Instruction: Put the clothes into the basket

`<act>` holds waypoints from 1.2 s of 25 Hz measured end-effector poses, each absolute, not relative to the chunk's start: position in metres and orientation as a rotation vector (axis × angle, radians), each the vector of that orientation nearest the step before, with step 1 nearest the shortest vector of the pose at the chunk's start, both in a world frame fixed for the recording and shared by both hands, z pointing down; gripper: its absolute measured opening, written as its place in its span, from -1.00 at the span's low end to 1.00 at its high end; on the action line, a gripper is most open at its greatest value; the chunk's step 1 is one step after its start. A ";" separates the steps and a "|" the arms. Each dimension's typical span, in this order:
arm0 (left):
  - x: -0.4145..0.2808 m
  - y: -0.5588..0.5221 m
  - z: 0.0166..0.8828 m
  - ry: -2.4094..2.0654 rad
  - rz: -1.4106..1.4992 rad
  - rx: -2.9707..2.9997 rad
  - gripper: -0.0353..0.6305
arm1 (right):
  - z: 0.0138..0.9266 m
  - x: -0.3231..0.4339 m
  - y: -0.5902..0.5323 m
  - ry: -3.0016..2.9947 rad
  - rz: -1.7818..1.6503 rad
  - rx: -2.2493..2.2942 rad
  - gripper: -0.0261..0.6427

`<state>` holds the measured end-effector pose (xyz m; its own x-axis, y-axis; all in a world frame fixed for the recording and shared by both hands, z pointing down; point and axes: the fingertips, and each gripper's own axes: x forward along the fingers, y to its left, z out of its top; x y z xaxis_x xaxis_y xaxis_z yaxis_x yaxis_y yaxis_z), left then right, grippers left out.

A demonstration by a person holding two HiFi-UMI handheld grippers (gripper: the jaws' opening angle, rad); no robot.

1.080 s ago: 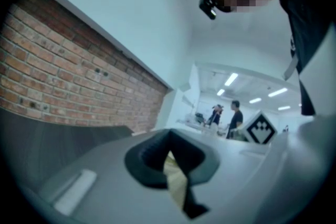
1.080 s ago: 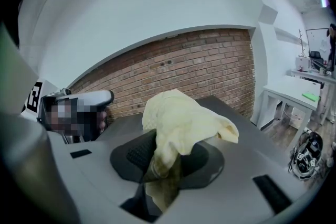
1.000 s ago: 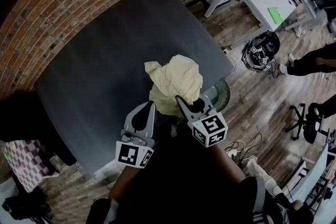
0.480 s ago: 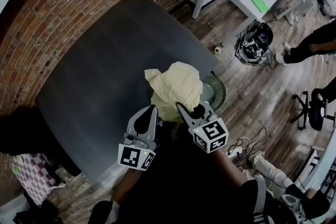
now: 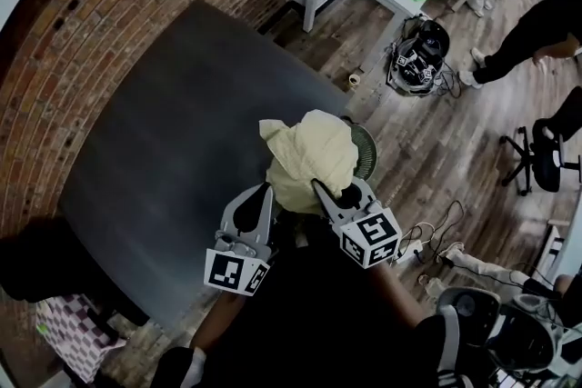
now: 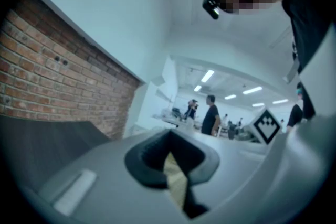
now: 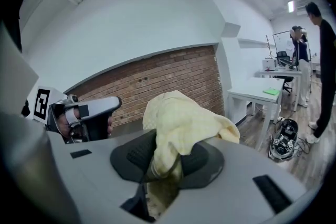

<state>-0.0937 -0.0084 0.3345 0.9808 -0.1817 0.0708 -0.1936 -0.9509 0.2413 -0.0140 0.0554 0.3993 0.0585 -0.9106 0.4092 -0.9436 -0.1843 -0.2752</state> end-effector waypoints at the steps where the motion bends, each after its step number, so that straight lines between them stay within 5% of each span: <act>1: -0.089 -0.003 0.334 -0.255 0.072 2.881 -0.88 | 0.399 -0.009 0.062 -1.947 0.780 2.258 -0.59; 30: 0.074 0.119 0.347 0.025 0.164 2.918 -0.88 | 0.419 0.146 0.222 -1.643 0.843 2.568 -0.59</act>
